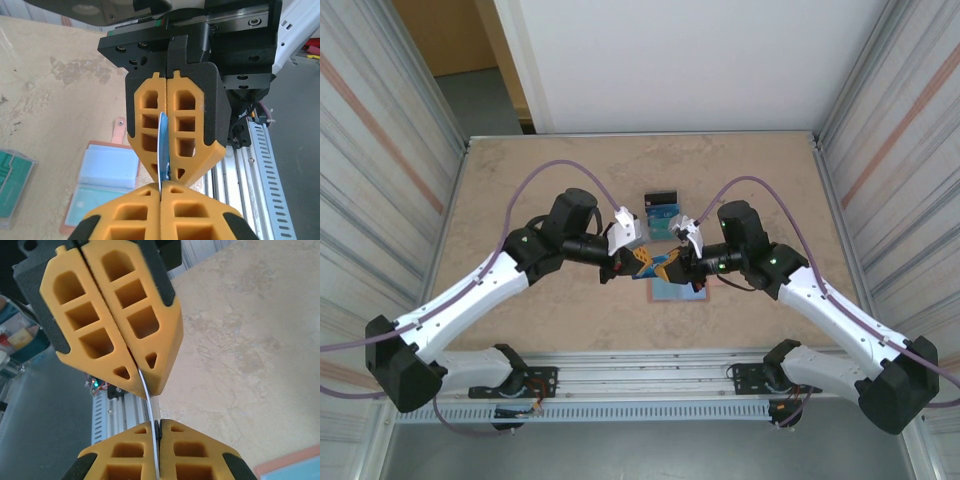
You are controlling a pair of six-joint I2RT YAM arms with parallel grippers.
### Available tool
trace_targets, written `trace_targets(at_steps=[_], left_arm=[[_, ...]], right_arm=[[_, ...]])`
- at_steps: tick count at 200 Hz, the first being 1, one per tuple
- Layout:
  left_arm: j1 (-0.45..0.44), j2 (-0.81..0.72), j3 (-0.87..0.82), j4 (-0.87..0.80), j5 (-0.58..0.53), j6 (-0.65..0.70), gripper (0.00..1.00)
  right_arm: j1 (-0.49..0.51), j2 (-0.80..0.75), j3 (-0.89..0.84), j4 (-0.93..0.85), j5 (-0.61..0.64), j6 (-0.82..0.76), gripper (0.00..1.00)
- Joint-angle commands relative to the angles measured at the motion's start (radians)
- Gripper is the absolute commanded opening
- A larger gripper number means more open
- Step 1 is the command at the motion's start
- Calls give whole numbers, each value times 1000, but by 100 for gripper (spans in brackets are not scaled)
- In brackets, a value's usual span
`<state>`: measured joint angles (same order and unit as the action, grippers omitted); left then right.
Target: Take the credit cards out of the card holder
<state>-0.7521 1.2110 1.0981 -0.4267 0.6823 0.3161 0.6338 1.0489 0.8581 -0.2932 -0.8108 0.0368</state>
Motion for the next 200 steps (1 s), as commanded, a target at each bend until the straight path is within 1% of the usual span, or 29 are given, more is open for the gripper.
trace_targets(at_steps=[1,11,23,35,46,58,60,64,71,88,90,91,93,109,112,113,141,160,200], left_arm=[[2,8,26,-11,22,14,0],[4,6,22,-4,6,12,0],[15,0,14,11,-14,8,0],[39,-3,8,29,-19,6,0],[71,-1,2,48,-18,8,0],[112,12,1,77,-20,16,0],[119,16,-1,84,-20,21,0],[132,23,0,95,-17,25,0],[155,38,1,115,-12,40,0],[202,93,15,151,8,88,0],[206,101,19,154,8,96,0],[208,105,22,154,8,99,0],[212,115,26,154,8,106,0],[229,198,89,130,-1,171,0],[232,216,102,124,-5,184,0],[232,222,106,123,-6,186,0],[249,380,224,101,-37,278,0],[255,478,293,104,-41,331,0],[258,651,424,111,-40,380,0]], right_arm=[[6,-20,24,8,11,-5,4],[4,-25,22,10,37,4,15],[-2,-34,15,13,63,16,34],[-17,-47,5,19,70,27,47],[-36,-52,-3,24,67,43,55],[-62,-53,-8,24,63,61,62],[-67,-74,-9,23,62,65,63],[-76,-83,-10,22,62,70,69],[-89,-89,-11,22,65,81,74],[-118,-103,-14,18,65,101,80],[-121,-106,-13,17,66,102,82],[-122,-106,-13,18,67,103,85],[-125,-110,-13,16,70,106,89],[-133,-130,-17,19,109,121,92],[-134,-135,-18,19,119,123,99],[-134,-138,-19,19,123,124,100],[-133,-193,-32,30,207,153,99],[-133,-242,-41,29,294,176,99],[-132,-350,-76,30,482,220,99]])
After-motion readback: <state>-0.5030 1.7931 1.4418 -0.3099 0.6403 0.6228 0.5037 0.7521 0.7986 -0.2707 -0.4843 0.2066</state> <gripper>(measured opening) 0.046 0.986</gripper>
